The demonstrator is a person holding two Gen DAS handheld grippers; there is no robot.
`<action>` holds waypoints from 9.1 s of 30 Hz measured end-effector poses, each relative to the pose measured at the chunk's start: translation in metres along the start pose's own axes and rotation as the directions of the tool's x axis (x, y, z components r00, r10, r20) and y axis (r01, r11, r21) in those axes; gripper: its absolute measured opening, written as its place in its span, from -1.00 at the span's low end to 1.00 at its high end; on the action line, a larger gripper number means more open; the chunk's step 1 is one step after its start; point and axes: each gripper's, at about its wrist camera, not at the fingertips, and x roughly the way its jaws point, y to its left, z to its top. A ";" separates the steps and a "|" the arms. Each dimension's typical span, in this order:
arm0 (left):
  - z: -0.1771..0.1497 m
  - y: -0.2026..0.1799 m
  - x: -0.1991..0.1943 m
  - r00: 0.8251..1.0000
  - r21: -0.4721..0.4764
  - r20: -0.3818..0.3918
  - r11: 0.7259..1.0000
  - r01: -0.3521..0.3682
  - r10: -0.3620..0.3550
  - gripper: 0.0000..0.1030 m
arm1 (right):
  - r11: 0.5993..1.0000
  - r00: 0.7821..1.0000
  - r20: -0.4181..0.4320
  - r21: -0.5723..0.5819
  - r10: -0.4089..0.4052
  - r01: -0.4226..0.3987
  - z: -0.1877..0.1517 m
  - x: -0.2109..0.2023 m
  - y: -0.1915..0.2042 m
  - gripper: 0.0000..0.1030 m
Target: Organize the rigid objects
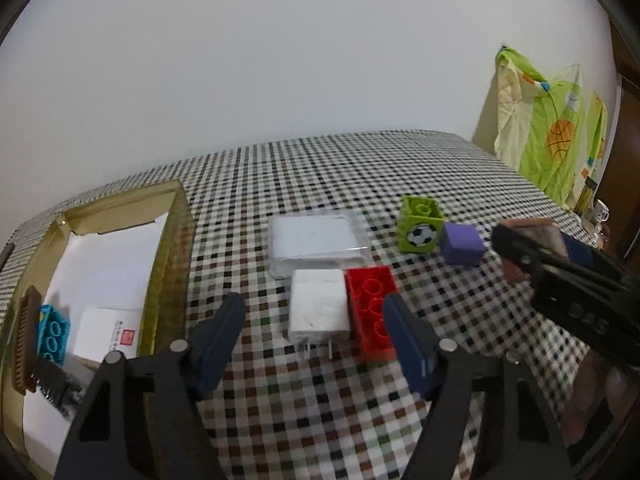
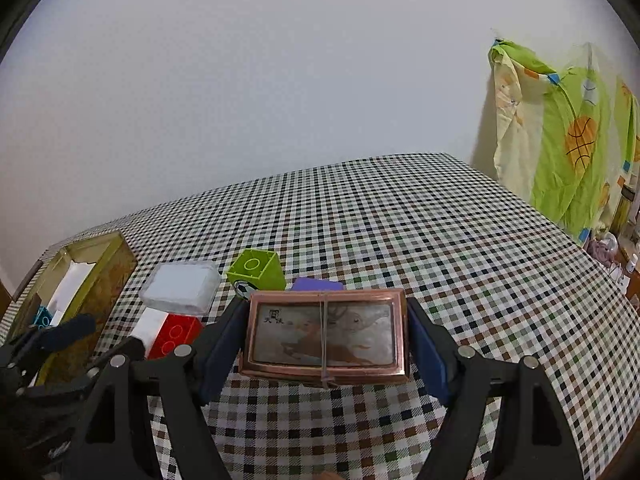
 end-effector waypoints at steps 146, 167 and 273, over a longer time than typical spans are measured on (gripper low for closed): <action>-0.035 0.075 -0.073 0.934 -0.183 0.333 0.981 -0.070 0.129 -0.28 | 0.965 0.958 0.212 -0.221 0.192 -0.145 -0.030 -0.050 0.101 0.53; -0.042 0.096 -0.081 0.934 -0.222 0.331 0.973 -0.064 0.137 -0.28 | 0.952 0.951 0.205 -0.249 0.231 -0.178 -0.033 -0.052 0.121 0.53; -0.047 0.202 -0.075 0.943 -0.264 0.078 0.918 -0.295 0.325 0.51 | 0.824 0.909 -0.139 -0.384 0.394 -0.416 -0.009 0.006 0.255 0.64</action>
